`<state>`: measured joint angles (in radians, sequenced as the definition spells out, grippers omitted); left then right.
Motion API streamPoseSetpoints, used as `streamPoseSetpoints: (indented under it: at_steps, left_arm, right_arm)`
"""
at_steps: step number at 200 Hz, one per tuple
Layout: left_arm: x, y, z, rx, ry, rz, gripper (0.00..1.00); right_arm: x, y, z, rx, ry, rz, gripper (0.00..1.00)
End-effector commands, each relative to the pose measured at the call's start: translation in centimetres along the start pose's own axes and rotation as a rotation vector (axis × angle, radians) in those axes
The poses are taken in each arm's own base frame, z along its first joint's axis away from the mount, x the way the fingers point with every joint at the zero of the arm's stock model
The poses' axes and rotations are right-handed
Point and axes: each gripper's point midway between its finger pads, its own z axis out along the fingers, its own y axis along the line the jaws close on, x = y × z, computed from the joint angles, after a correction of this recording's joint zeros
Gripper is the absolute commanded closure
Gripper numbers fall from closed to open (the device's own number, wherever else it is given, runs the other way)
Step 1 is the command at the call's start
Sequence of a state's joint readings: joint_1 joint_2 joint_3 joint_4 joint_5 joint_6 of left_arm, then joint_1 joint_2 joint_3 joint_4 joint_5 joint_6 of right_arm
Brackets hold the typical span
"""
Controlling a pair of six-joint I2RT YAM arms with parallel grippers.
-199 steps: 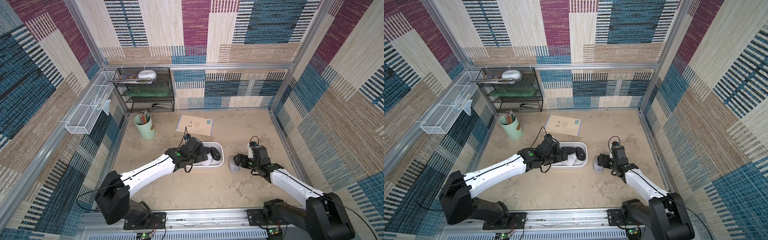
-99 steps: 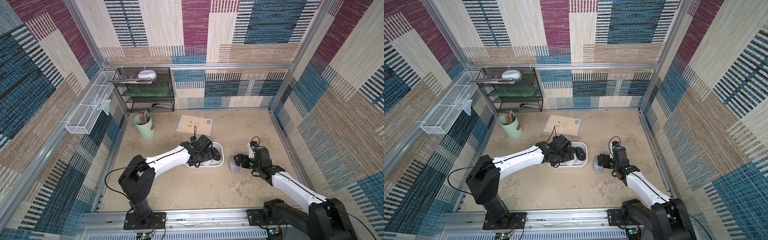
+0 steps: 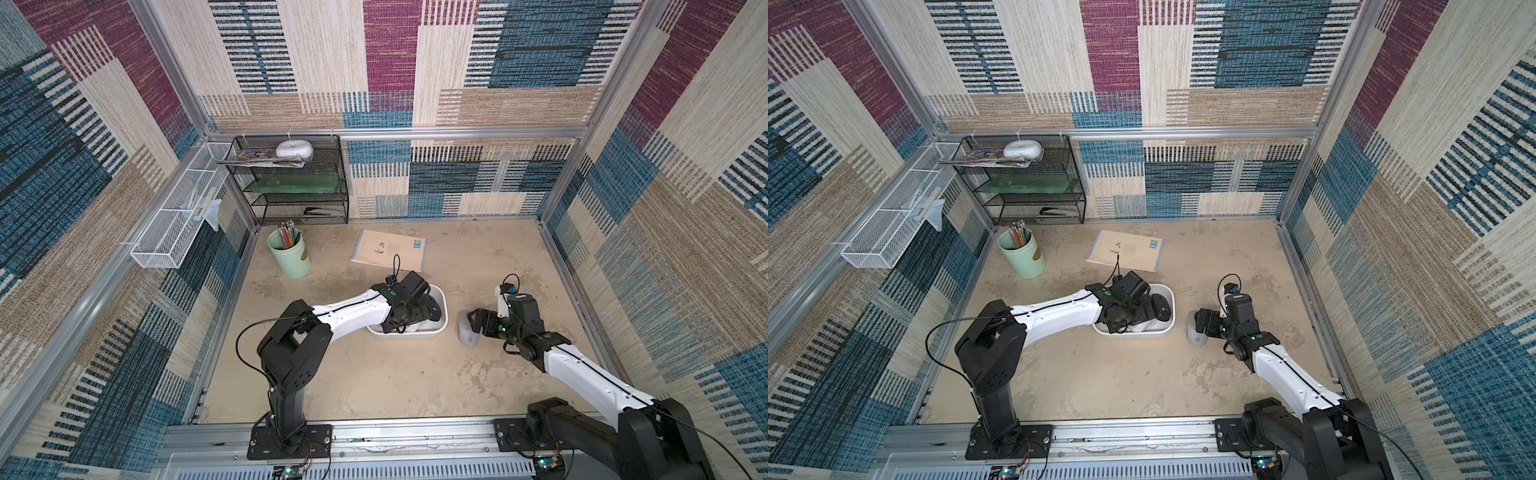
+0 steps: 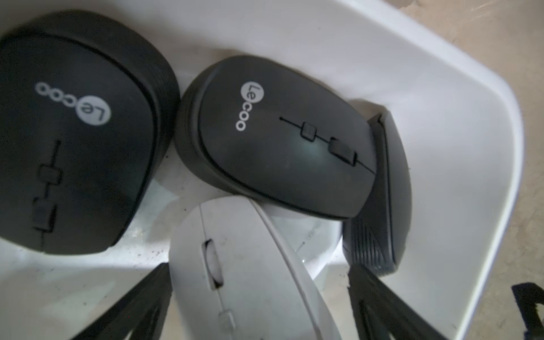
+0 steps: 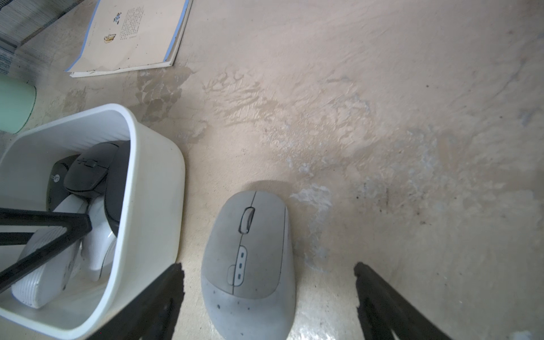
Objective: Take out the mouse from the storage box
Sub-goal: Pick up the mouse from the storage box.
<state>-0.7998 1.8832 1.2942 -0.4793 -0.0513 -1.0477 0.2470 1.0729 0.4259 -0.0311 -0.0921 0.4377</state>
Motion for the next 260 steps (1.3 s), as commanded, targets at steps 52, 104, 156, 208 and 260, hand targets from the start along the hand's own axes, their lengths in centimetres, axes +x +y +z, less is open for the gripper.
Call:
streamPoseSetpoints:
  at_steps: [52, 104, 156, 208, 260]
  left_arm:
    - [0.3, -0.5, 0.5, 0.014, 0.029, -0.002, 0.20]
    - [0.0, -0.8, 0.1, 0.018, 0.021, 0.018, 0.28]
    - [-0.8, -1.3, -1.4, 0.031, -0.010, 0.049, 0.31]
    - [-1.3, -1.6, -2.0, 0.045, -0.037, 0.075, 0.31]
    - [-0.3, -1.5, -0.8, 0.022, 0.024, 0.092, 0.16]
  right_arm:
    - [-0.4, 0.4, 0.1, -0.016, -0.015, -0.007, 0.07]
    - [-0.4, 0.3, 0.2, -0.011, -0.014, -0.005, 0.07]
    - [-0.4, 0.2, 0.3, -0.009, -0.009, -0.004, 0.07]
    - [-0.4, 0.2, 0.4, -0.006, -0.008, -0.003, 0.07]
    - [-0.4, 0.2, 0.4, -0.008, -0.007, -0.003, 0.07]
